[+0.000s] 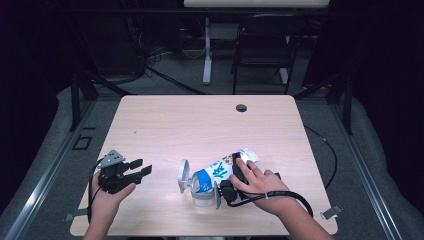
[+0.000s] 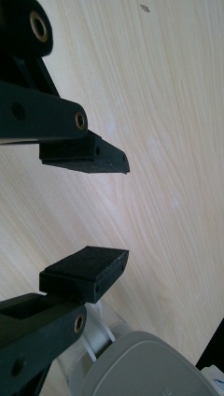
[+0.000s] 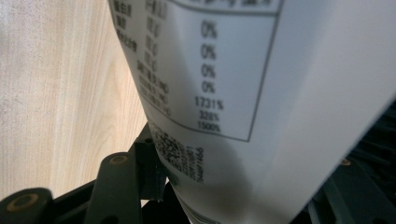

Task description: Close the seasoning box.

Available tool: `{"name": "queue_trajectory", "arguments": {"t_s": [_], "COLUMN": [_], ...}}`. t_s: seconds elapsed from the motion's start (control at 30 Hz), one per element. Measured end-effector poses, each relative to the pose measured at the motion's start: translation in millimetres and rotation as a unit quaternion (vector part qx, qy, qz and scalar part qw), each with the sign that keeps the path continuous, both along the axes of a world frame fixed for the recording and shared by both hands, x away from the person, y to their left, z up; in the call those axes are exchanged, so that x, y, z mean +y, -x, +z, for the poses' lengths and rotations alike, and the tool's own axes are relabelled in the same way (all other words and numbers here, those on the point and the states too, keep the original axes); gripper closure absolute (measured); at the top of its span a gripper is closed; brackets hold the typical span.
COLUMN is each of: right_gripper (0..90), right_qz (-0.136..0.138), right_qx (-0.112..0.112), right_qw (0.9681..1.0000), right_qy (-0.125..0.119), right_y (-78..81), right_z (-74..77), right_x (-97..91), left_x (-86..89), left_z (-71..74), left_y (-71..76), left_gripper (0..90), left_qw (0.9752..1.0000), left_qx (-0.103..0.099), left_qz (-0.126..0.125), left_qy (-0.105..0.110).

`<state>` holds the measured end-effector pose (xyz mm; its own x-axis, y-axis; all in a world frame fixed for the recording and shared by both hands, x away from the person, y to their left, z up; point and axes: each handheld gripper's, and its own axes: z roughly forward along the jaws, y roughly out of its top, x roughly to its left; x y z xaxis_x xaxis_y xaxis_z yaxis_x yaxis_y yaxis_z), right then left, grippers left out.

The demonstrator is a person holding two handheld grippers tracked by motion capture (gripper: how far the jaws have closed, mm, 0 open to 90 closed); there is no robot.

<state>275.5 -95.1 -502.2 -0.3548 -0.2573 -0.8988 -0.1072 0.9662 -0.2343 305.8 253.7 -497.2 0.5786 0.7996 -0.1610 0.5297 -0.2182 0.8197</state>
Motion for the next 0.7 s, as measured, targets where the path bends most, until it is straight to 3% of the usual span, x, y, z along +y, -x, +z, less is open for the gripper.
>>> {"name": "queue_trajectory", "arguments": {"t_s": [0.7], "right_gripper": [46.3], "right_qz": [0.003], "right_qx": [-0.003], "right_qw": [1.0], "right_qy": [0.004], "right_y": [0.3], "right_z": [0.0], "right_x": [-0.4], "left_x": [0.1], "left_z": [-0.4], "left_y": [-0.1], "left_gripper": [51.6], "left_qw": [1.0], "left_qx": [0.001], "left_qz": [0.001], "left_qy": [-0.001]}}
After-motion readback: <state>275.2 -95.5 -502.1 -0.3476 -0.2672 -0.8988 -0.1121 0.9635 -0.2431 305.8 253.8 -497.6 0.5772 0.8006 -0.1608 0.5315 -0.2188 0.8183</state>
